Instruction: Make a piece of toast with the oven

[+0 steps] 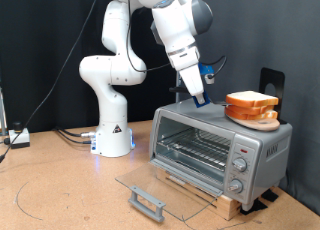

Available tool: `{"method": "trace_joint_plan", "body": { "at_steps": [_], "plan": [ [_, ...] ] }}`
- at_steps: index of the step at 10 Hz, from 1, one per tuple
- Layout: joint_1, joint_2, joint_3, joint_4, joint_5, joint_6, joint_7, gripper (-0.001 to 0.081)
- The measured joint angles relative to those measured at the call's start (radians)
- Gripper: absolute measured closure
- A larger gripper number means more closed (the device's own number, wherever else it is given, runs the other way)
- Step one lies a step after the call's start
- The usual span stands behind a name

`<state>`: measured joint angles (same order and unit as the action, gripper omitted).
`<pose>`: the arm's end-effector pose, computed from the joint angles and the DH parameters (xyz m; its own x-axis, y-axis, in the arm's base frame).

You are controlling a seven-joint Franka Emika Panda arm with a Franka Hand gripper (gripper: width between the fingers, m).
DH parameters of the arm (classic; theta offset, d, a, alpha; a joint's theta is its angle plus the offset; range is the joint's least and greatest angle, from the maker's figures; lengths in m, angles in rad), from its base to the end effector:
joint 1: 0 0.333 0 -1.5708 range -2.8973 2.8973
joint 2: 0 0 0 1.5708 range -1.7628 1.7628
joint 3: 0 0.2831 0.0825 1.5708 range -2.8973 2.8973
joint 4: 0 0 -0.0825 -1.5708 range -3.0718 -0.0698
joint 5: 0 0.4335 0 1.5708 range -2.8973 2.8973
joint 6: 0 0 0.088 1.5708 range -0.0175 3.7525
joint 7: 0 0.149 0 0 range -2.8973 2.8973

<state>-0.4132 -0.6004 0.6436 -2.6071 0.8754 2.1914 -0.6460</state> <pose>0.4519 0.1216 0.3322 0.9176 0.2683 0.2932 0.3518 -0.8916 -0.2850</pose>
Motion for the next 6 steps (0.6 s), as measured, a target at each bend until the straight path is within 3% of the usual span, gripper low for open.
{"method": "trace_joint_plan", "body": {
  "at_steps": [6],
  "plan": [
    [-0.002, 0.11, 0.041, 0.063, 0.0, 0.072, 0.018, 0.0395]
  ]
}}
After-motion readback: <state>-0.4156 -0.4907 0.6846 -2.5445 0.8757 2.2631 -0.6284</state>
